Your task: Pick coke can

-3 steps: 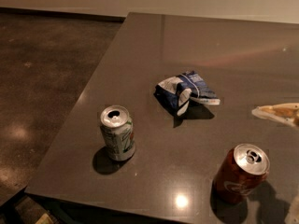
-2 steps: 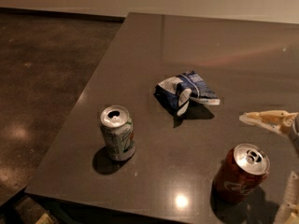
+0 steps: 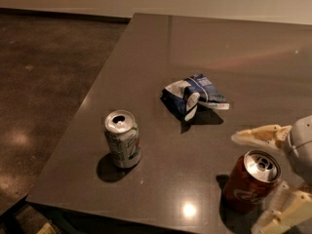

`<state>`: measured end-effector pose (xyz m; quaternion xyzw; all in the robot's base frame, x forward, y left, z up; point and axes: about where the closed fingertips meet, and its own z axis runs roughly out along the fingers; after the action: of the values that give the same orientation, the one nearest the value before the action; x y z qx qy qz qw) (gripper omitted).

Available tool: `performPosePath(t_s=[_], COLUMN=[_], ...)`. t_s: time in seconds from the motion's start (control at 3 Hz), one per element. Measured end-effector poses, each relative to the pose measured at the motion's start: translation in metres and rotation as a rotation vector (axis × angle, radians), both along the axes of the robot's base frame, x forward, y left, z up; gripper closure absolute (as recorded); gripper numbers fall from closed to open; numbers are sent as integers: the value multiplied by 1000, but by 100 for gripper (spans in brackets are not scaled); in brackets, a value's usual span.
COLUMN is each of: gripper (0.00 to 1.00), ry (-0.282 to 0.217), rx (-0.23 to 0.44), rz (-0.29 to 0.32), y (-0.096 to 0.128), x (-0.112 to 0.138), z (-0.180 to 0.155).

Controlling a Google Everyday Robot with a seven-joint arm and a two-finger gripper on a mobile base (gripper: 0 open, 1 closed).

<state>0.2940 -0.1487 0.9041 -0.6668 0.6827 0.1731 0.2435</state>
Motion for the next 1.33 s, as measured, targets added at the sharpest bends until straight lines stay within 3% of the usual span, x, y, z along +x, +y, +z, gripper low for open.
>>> performPosePath(t_s=[0.67,1.0,1.33], gripper=[64,88,100], ry=[-22,-13,-4], rx=[-12,-30,-47], rz=[-18,-35,-54], y=[-6,-7,-5], x=[13,24,35], z=[-1,23,57])
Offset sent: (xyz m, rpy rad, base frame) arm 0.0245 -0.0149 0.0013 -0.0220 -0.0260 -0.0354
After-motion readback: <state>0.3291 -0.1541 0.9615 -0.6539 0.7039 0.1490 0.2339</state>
